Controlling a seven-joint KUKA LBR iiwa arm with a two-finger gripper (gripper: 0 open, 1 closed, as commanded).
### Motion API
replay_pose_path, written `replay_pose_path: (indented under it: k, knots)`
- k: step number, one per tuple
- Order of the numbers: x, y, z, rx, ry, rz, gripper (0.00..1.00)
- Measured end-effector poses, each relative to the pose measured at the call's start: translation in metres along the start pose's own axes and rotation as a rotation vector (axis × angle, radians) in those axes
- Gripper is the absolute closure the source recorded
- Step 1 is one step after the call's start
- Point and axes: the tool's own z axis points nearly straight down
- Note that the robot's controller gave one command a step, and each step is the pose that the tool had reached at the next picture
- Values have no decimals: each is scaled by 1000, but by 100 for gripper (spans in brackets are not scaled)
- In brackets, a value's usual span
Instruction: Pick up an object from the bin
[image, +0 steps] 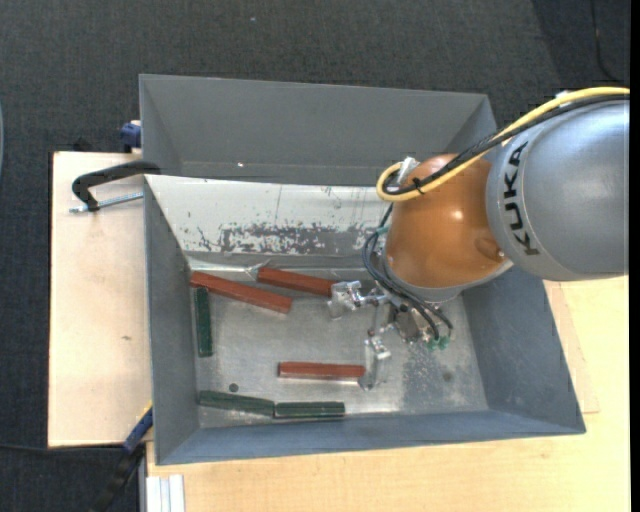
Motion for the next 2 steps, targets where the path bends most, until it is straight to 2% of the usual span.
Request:
replay_pose_path:
  k: [1,2]
  knots:
    - [10,-20,60,-1,3,-149,100]
    - [10,-20,60,-1,3,-149,100]
